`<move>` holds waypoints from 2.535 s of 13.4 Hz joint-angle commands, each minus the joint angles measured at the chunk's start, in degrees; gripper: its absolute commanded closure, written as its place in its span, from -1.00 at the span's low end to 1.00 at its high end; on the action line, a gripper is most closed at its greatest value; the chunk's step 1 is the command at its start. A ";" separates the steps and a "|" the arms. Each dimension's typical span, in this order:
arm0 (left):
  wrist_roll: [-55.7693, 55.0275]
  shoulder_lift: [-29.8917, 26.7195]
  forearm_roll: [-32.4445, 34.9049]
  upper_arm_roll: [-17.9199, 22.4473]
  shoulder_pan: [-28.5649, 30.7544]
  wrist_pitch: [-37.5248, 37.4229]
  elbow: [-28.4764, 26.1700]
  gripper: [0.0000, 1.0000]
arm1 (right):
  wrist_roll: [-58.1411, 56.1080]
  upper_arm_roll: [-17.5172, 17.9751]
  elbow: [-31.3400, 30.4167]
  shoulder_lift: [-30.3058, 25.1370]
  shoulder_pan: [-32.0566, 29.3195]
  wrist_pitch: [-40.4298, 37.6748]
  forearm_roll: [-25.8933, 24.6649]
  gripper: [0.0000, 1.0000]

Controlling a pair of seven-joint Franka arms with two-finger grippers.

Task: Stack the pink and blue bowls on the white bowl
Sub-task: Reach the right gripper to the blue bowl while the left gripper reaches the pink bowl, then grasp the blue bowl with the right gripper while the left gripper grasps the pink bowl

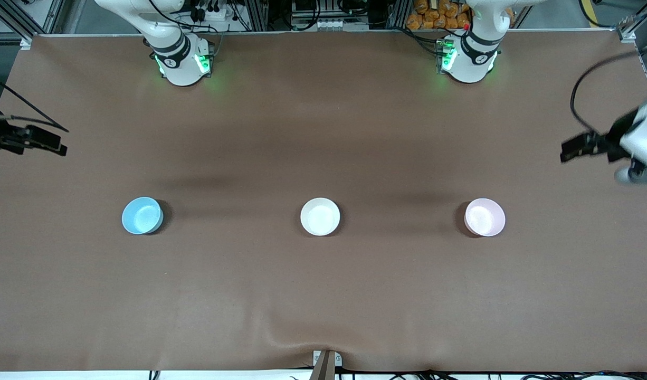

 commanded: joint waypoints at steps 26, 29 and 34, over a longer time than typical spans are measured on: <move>1.15 21.73 -0.46 -0.85 2.34 42.08 -21.09 0.77 | -8.73 0.48 -19.28 23.31 -5.25 41.70 -0.04 -1.00; 1.15 21.65 -0.46 -0.86 1.64 42.52 -20.91 1.00 | -9.62 0.57 -19.54 24.46 -5.34 41.35 0.40 -1.00; 0.27 17.96 -0.98 -2.26 1.20 41.73 -18.72 1.00 | -9.70 0.66 -19.72 25.52 -5.34 41.43 0.49 -0.15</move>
